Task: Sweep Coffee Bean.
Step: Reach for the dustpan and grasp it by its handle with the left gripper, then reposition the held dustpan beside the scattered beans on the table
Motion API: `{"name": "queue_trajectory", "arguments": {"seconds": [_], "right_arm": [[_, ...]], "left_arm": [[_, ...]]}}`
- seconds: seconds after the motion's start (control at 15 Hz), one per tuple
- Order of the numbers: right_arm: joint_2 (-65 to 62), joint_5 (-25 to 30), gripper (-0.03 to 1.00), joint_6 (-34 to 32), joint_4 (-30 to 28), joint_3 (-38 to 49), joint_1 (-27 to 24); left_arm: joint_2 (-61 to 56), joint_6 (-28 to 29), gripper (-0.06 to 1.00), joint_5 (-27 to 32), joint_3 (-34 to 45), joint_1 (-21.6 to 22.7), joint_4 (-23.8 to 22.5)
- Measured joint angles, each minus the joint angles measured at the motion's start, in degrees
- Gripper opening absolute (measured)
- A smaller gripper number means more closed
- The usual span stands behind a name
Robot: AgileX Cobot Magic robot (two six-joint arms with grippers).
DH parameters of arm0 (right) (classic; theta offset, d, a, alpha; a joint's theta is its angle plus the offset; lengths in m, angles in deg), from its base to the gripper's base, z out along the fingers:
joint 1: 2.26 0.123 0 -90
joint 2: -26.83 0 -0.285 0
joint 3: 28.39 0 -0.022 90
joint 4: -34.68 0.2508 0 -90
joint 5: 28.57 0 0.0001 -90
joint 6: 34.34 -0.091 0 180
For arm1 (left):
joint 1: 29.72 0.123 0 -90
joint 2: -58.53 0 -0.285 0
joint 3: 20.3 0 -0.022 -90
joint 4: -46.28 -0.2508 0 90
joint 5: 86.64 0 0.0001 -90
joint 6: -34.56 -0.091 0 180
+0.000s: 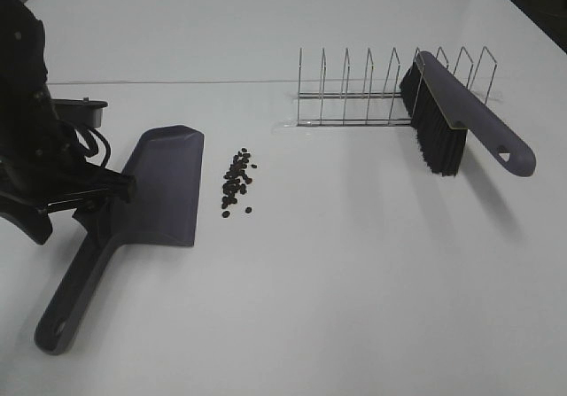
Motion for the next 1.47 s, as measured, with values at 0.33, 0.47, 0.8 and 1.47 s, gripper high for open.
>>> {"name": "queue_trajectory", "arguments": {"seconds": [0.33,0.47,0.8,1.47], "right_arm": [[0.0,0.0,0.75,0.0,0.0,0.0,0.0],[0.0,0.0,0.75,0.0,0.0,0.0,0.0],[0.0,0.0,0.75,0.0,0.0,0.0,0.0],[0.0,0.0,0.75,0.0,0.0,0.0,0.0]], "left_arm": [[2.81,0.0,0.64,-1.66,-0.06,0.0,0.0],[3.9,-0.06,0.64,-2.46,-0.06,-0.52,0.0],[6.93,2.46,0.64,-4.18,-0.06,-3.15,-0.34],[8.37,5.33,0.35,-5.21,-0.46,-3.32,0.06]]}}
